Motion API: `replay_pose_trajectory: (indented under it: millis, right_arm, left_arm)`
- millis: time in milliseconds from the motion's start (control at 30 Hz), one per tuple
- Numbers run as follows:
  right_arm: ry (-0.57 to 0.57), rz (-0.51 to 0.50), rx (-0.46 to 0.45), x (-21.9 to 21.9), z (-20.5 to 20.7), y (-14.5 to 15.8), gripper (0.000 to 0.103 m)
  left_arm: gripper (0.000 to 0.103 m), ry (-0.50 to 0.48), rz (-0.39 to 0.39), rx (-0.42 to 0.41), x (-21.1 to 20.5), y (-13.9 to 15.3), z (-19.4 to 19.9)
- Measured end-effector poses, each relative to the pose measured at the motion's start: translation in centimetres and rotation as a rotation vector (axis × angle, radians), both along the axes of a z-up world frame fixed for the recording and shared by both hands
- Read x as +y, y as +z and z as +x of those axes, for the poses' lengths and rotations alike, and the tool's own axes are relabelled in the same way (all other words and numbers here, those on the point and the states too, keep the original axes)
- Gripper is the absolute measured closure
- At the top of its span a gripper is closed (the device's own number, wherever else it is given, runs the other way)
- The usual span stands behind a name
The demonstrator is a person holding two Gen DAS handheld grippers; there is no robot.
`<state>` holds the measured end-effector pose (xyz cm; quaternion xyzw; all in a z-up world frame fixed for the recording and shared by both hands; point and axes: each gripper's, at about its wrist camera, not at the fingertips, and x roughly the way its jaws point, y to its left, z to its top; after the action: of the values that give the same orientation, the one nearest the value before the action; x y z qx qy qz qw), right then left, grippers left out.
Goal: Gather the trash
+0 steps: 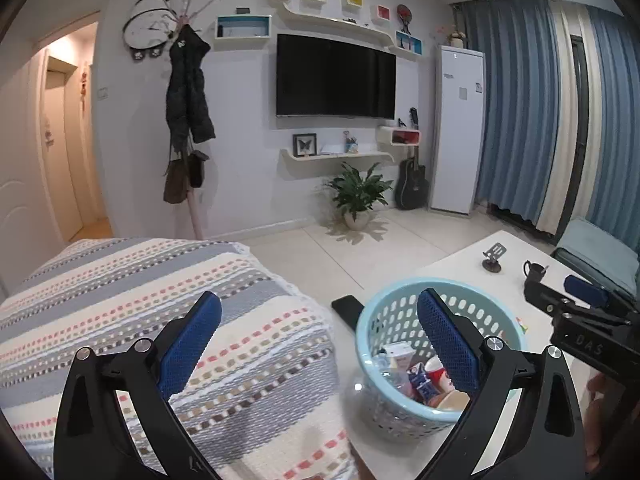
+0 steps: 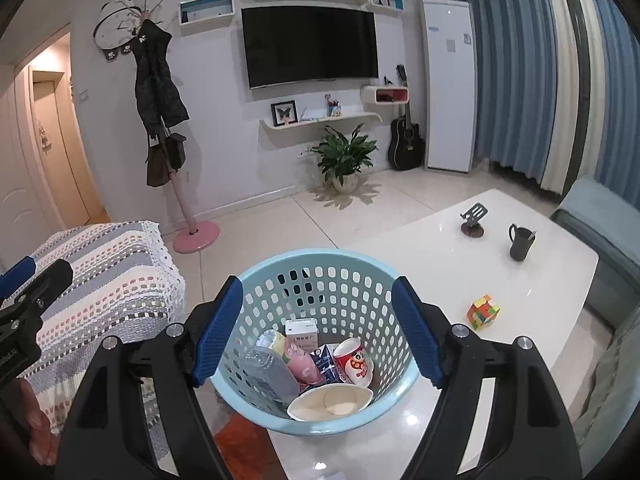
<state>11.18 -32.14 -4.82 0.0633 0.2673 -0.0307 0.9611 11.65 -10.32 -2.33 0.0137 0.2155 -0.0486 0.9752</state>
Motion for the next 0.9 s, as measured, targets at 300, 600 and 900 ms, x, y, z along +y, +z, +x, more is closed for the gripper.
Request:
replay_pose_trajectory:
  millis: [300, 600, 900]
  right_arm:
    - [-0.047, -0.063, -0.098, 1.4, -2.0, 0.2, 0.029]
    - [-0.066, -0.075, -0.111, 2.2, -2.5, 0.3, 0.029]
    - [-0.040, -0.084, -0.129, 3.1, -2.9, 0.7, 0.029]
  left_arm:
    - [0.008, 0.066, 0.009, -0.066, 1.4, -0.8, -0.9]
    - [0.008, 0.060, -0.017, -0.070, 2.0, -0.7, -1.3]
    - [0.008, 0.076, -0.029, -0.065, 2.6, -0.9, -1.4]
